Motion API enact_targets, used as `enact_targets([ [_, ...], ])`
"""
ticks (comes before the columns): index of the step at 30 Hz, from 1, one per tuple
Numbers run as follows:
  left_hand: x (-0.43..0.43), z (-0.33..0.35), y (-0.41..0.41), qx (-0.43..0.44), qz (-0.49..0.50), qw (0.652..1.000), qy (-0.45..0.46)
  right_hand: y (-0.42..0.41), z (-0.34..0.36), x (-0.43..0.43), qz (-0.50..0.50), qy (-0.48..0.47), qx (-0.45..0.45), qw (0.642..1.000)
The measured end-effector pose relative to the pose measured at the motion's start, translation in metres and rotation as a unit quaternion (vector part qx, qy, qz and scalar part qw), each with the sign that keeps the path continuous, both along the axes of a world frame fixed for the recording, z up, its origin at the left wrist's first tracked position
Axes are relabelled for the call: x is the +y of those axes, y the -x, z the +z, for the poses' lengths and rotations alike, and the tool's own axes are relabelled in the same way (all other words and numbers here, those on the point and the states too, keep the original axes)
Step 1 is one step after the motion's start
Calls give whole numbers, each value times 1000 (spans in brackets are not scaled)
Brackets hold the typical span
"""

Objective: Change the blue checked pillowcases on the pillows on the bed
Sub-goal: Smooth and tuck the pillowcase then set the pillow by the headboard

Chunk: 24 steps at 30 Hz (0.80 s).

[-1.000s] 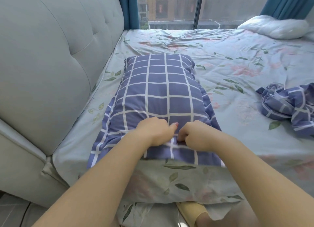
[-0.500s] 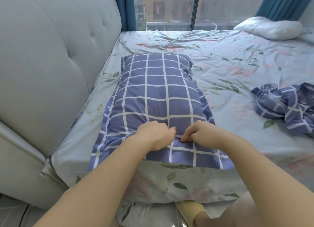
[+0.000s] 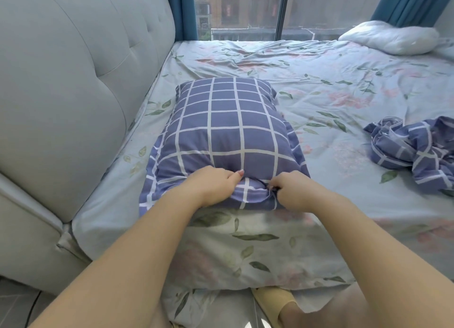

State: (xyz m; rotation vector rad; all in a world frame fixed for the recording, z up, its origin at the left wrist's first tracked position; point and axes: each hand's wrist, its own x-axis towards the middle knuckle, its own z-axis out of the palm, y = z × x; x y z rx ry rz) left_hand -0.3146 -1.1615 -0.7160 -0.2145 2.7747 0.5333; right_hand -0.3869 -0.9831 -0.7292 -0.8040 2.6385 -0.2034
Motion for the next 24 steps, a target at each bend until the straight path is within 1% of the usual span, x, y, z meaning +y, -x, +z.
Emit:
enact_targets([
  [5, 1, -10, 4, -24, -40, 999, 16, -1, 2, -11, 11, -61, -27, 998],
  [9, 2, -20, 4, -46, 18, 999, 17, 5, -5, -13, 18, -73, -11, 997],
  [12, 1, -13, 9, -54, 65, 996, -23, 3, -6, -15, 32, -88, -1, 996],
  [14, 1, -11, 9, -23, 77, 996, -48, -1, -1, -15, 20, -72, -8, 997],
  [15, 1, -9, 8, -10, 59, 997, -51, -1, -1, -14, 14, -60, -15, 998],
  [17, 1, -11, 4, -8, 52, 996, -66, -1, 0, -12, 1, -39, -23, 999],
  [18, 0, -9, 0, 1, 85, 990, -109, -2, -2, -11, -19, -9, -24, 999],
  [19, -2, -7, -5, 34, 91, 988, -119, -2, -3, -9, -54, 47, -29, 997],
  [20, -4, -4, -9, 28, 92, 988, -117, 0, -3, -7, -98, 120, -24, 988],
  [21, -7, 0, -14, 11, 105, 984, -141, 4, -3, -5, -147, 192, 1, 970],
  [22, -13, 4, -21, -18, 130, 976, -172, 10, -2, -3, -194, 251, 48, 947],
  [23, -20, 8, -29, -59, 159, 966, -197, 17, -1, 1, -236, 289, 99, 922],
  [24, -28, 10, -36, -101, 187, 952, -221, 28, -2, 4, -270, 312, 130, 902],
])
